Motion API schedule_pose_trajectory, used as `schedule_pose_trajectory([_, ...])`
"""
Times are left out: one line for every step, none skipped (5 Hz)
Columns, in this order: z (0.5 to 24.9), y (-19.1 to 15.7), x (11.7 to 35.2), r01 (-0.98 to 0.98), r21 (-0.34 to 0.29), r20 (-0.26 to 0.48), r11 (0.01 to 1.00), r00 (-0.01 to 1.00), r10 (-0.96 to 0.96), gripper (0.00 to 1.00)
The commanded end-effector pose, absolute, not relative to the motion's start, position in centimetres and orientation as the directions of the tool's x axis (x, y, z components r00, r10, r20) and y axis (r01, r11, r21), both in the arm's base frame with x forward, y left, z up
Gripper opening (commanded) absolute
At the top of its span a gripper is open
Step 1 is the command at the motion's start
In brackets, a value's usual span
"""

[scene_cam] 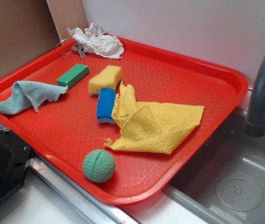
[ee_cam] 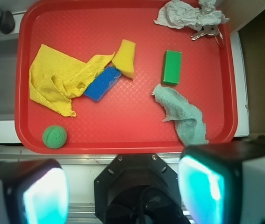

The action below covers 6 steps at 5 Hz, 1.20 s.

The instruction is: Grab the green sponge.

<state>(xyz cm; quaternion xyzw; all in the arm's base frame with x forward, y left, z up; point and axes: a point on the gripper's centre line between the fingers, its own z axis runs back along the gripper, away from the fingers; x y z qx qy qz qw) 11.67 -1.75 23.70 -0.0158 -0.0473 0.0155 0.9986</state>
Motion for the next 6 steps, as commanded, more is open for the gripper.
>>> schedule_pose_trajectory([23.7,-1.7,11.7,-0.029,-0.033,0.094,0.999,0.995,0.032,1.0])
schedule_pose_trajectory([18.7,0.2,15.1,-0.23,0.101,0.058,0.968,0.973,0.225,1.0])
schedule_pose_trajectory([13.9,0.5,19.9,-0.464,0.003,0.091,0.886,0.882,0.462,1.0])
schedule_pose_trajectory([11.7,-0.8,24.1,-0.59,-0.057,0.115,0.805,0.797,0.593,1.0])
schedule_pose_trajectory([9.5,-1.8,25.9,-0.493,-0.126,0.177,0.861,0.843,0.508,1.0])
schedule_pose_trajectory([7.1,-2.1,25.6,-0.452,-0.093,0.142,0.887,0.876,0.461,1.0])
